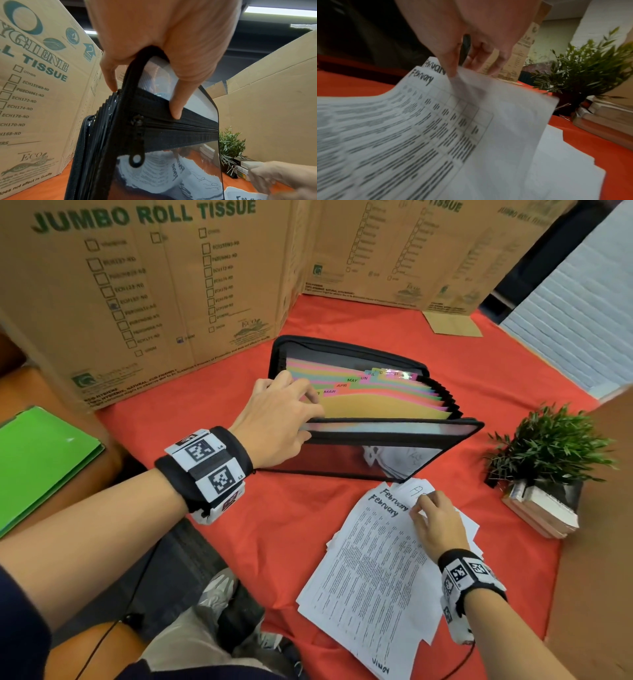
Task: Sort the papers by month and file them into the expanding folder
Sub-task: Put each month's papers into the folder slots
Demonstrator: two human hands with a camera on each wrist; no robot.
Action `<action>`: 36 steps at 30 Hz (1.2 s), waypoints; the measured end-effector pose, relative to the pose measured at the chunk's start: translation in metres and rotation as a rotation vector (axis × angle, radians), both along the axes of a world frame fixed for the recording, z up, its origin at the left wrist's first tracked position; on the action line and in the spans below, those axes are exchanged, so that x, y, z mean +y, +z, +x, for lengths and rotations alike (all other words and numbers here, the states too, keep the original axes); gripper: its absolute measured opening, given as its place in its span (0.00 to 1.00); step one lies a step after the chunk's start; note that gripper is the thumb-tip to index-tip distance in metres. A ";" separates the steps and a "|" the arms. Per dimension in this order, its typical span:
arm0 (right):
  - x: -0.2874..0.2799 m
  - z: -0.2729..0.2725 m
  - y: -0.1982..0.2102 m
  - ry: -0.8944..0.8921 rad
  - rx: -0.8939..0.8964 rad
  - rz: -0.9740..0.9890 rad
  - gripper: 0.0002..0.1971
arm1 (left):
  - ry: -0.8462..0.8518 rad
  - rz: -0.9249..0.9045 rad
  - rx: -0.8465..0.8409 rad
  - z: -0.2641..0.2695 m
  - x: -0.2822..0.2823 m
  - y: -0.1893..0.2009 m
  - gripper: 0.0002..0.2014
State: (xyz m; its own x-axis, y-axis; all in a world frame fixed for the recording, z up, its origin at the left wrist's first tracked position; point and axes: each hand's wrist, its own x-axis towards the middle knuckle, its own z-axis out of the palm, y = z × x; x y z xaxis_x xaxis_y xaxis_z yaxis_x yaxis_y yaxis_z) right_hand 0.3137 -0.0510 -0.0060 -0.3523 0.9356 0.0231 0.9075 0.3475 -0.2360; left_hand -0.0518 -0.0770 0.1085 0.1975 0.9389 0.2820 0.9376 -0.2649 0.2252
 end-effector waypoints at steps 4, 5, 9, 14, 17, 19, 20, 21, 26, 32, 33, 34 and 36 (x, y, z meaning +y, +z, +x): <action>-0.021 -0.004 0.003 -0.069 -0.005 -0.351 0.17 | 0.001 0.000 0.001 0.000 0.000 0.001 0.14; -0.024 -0.005 0.004 -0.089 -0.041 -0.438 0.23 | 0.003 0.000 0.003 0.000 -0.001 0.002 0.14; -0.034 -0.005 0.001 -0.061 -0.288 -0.515 0.35 | 0.002 -0.001 0.013 0.002 -0.004 0.002 0.14; -0.026 0.012 0.014 -0.289 -0.228 -0.493 0.09 | 0.015 -0.043 0.016 0.001 -0.003 0.003 0.15; -0.018 0.031 0.025 -0.439 0.041 -0.520 0.17 | 0.021 -0.058 0.017 -0.001 -0.001 0.003 0.15; -0.019 0.050 0.023 -0.580 0.164 -0.720 0.29 | 0.022 -0.065 0.019 0.000 0.001 0.004 0.15; -0.022 0.061 0.019 -0.625 0.164 -0.825 0.34 | 0.022 -0.065 0.018 0.000 0.001 0.004 0.16; -0.025 0.081 0.005 -0.657 0.103 -0.911 0.43 | 0.022 -0.062 0.018 0.000 0.002 0.004 0.16; -0.036 0.120 -0.026 -0.792 0.508 -0.927 0.49 | 0.023 -0.071 0.019 -0.001 0.005 0.005 0.16; -0.057 0.061 -0.004 -0.848 1.090 -0.894 0.31 | 0.015 -0.078 0.009 -0.002 0.007 0.003 0.15; -0.063 0.050 -0.007 -0.861 0.976 -0.927 0.29 | 0.014 -0.073 0.003 -0.002 0.007 0.003 0.15; -0.066 0.039 -0.007 -0.878 0.871 -0.911 0.25 | 0.011 -0.071 0.003 -0.003 0.007 0.003 0.15; -0.063 0.028 -0.001 -0.834 0.660 -0.790 0.18 | 0.001 -0.075 0.004 -0.003 0.006 0.002 0.15</action>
